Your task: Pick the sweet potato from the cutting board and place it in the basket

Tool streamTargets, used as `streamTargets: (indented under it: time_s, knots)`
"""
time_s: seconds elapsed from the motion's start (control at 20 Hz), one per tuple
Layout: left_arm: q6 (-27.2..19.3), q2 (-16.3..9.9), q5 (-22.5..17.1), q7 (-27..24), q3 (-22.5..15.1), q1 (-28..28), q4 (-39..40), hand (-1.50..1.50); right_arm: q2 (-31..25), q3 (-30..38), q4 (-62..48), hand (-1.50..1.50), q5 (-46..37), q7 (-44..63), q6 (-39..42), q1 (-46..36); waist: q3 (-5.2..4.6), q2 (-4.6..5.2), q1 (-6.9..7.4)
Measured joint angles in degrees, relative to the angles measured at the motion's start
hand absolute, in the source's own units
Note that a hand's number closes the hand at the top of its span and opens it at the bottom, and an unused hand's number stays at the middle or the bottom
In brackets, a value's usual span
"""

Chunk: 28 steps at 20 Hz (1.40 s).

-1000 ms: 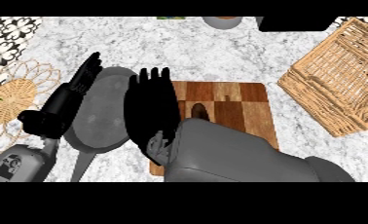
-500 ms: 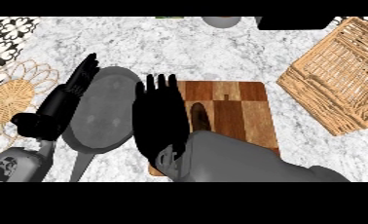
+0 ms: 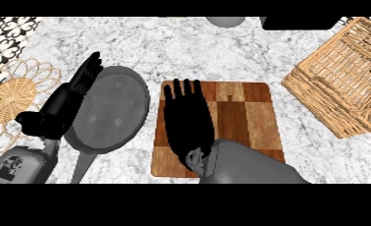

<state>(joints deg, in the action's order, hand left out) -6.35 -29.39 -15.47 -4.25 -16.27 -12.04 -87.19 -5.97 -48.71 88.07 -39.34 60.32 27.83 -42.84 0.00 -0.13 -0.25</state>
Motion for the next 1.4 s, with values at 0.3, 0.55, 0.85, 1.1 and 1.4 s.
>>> streamTargets:
  time_s: [0.3,0.55,0.85,1.1,1.4]
  knots:
    - [1.6,1.4,1.5,0.1,1.8,0.4,0.4,0.0,-1.0,0.3,-1.7,-1.5,-7.9,-4.5,-1.8,5.6,0.0,0.09,0.2]
    - [2.7,3.4,3.7,0.3,2.7,1.4,-0.2,0.0,1.0,2.6,-3.5,-1.5,-12.4,-7.8,-2.7,8.0,0.0,0.11,0.33]
    - [5.3,4.2,4.7,2.5,5.7,2.2,-2.5,0.0,3.8,4.0,-2.8,-1.5,-16.0,-10.3,-2.8,11.0,0.0,0.08,0.4]
    - [7.3,5.6,5.7,3.3,7.5,2.7,-3.3,0.0,5.2,4.8,-3.9,-1.5,-18.0,-10.3,-2.3,11.3,0.0,0.09,0.49]
    - [8.5,7.5,7.9,3.2,8.8,1.5,-1.8,0.0,5.6,4.7,-6.2,-1.5,-20.6,-10.8,-1.3,12.3,0.0,0.11,0.4]
